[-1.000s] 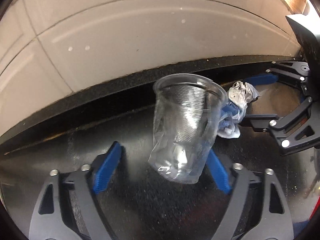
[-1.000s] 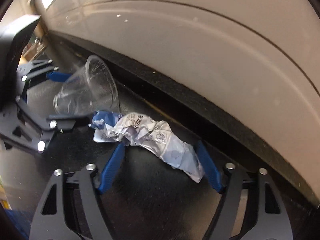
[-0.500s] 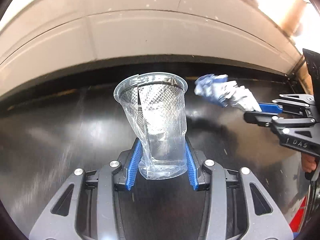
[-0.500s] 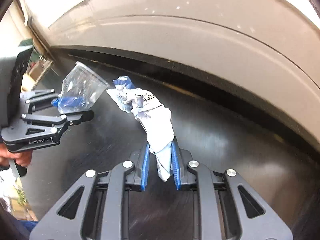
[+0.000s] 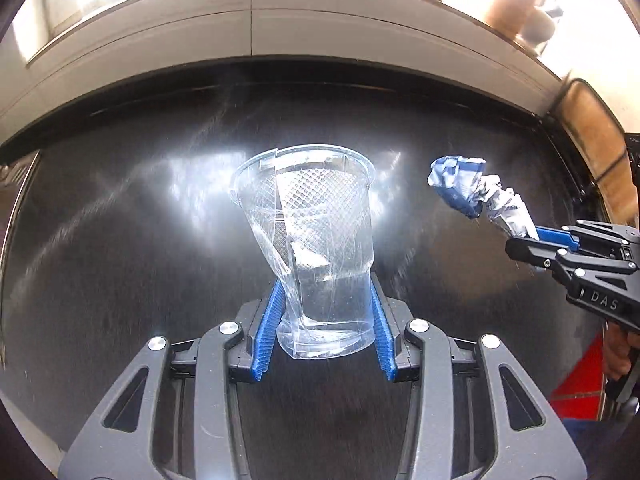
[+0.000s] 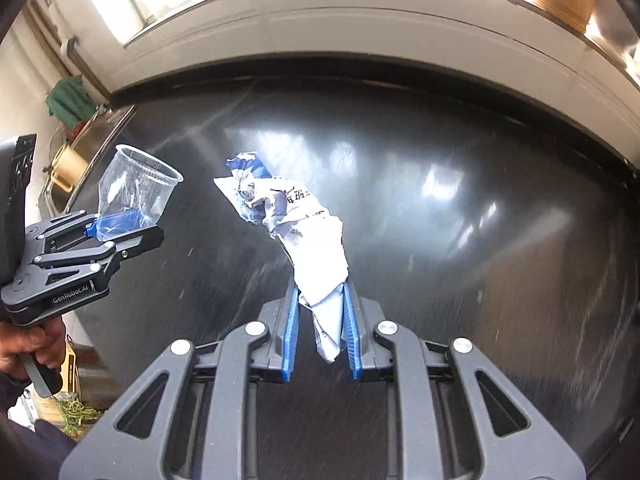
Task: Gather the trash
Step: 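Carry cup and foil wrapper down to the floor bin and open both tools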
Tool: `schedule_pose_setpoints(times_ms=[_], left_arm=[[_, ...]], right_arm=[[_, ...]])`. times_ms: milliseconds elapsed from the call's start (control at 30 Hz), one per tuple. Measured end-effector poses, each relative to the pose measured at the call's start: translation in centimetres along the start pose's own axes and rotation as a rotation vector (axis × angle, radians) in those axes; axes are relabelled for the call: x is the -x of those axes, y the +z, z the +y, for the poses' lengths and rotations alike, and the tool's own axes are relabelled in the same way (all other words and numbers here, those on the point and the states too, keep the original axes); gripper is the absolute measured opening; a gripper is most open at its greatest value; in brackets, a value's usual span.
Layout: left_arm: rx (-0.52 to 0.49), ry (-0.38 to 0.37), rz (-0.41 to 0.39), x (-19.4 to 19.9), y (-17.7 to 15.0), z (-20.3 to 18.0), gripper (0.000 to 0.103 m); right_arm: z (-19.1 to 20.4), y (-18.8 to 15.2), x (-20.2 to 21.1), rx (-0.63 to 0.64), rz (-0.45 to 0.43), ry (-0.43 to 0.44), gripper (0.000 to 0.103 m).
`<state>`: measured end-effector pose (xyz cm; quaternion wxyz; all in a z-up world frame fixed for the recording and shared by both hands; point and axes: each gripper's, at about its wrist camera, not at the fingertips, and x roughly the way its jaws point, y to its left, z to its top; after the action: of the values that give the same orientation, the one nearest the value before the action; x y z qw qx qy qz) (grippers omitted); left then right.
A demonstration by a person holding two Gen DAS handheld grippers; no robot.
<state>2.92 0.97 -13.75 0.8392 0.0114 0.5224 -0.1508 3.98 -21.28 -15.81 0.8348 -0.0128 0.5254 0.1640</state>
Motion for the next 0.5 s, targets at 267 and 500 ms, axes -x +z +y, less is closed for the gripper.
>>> schedule_pose_setpoints(times_ms=[267, 500], left_arm=[[-0.006, 0.003, -0.015, 1.7, -2.5, -0.2, 0.041], [0.031, 0.03, -0.058, 3.8, -3.4, 1.6, 0.041]], right_arm=[[2.2, -2.7, 2.2, 0.012, -0.021, -0.019, 0.021], [3.8, -2.8, 3.4, 0.02, -0.049, -0.015, 0.021]])
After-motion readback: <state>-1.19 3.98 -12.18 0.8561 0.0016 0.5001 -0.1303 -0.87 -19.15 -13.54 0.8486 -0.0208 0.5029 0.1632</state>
